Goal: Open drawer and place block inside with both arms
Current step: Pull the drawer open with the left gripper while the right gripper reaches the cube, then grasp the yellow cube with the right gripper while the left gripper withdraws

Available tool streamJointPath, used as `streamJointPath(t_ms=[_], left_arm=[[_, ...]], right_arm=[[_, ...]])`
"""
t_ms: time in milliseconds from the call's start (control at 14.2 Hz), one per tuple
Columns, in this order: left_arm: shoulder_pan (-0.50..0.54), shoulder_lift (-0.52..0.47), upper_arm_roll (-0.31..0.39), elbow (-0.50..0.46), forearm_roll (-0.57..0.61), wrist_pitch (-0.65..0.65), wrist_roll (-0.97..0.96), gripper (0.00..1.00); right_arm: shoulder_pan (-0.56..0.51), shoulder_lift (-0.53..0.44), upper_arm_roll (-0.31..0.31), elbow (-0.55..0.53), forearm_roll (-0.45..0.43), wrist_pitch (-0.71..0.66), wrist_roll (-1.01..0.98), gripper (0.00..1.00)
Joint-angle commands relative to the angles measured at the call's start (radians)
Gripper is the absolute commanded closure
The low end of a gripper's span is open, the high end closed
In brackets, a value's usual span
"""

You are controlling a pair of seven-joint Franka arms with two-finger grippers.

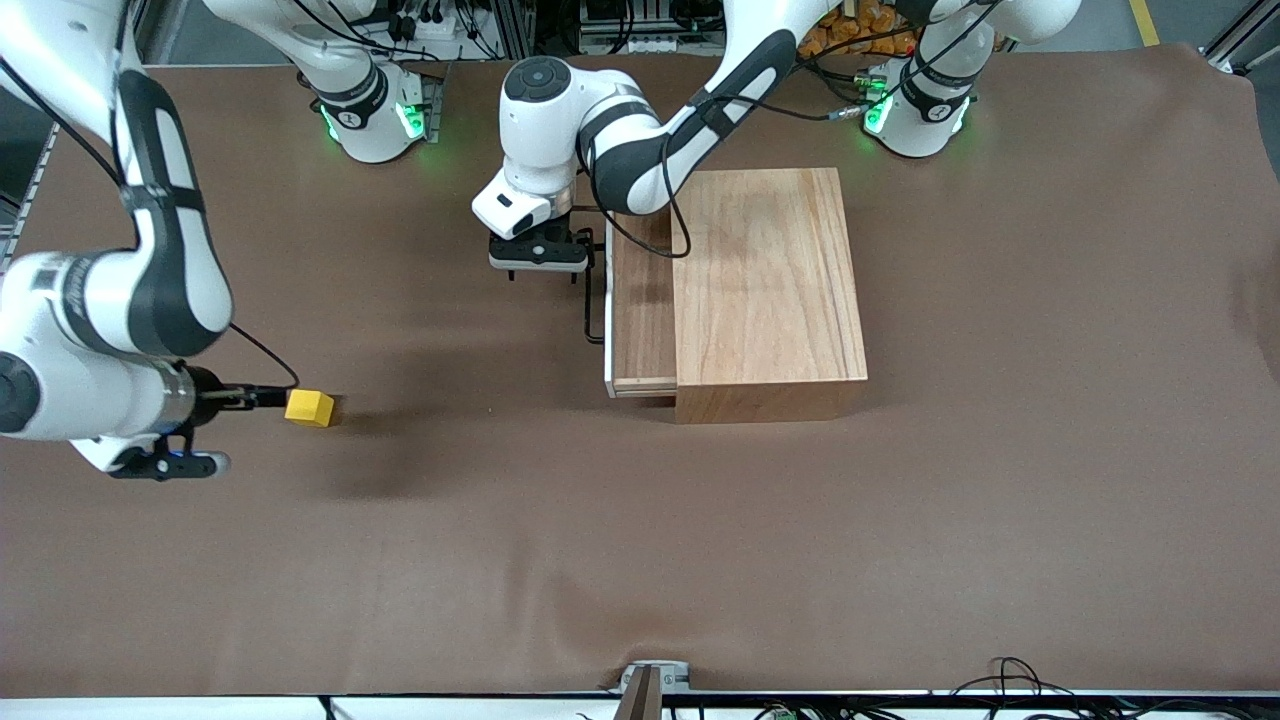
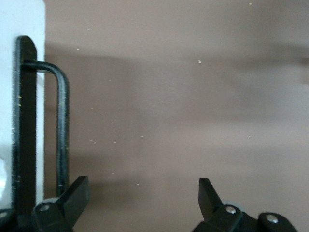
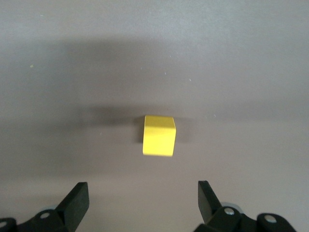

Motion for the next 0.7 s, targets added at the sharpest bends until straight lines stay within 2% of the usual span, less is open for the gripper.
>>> streamJointPath(t_ms=[0,141,282,423,634], left_arm=[[-0.01,0.016,0.0,0.032,0.01,0.01,-0.003,0.0],[-0.01,0.014,-0.001,0.034,0.01,0.01,-0.003,0.0],[-0.004,-0.018,-0.003,0.032,-0.022,-0.001,-0.01,0.0],[0.001,-0.088,0.008,0.03,-0.09,-0.066,-0.005,0.0],[0.057,-0.176,0.002,0.027,-0.096,-0.189,0.001,0.0]], right_arm=[[-0.009,0.029,-0.003,-0.021,0.018,0.039,-0.009,0.0],[-0.024,0.02,-0.003,-0.15,0.017,0.199,-0.018,0.0],[-0.029,0.016,-0.004,-0.23,0.017,0.301,-0.03,0.0],[-0.033,0.014,-0.004,-0.294,0.017,0.407,-0.03,0.0],[-0.029,0.016,-0.004,-0.408,0.015,0.576,-0.03,0.0]])
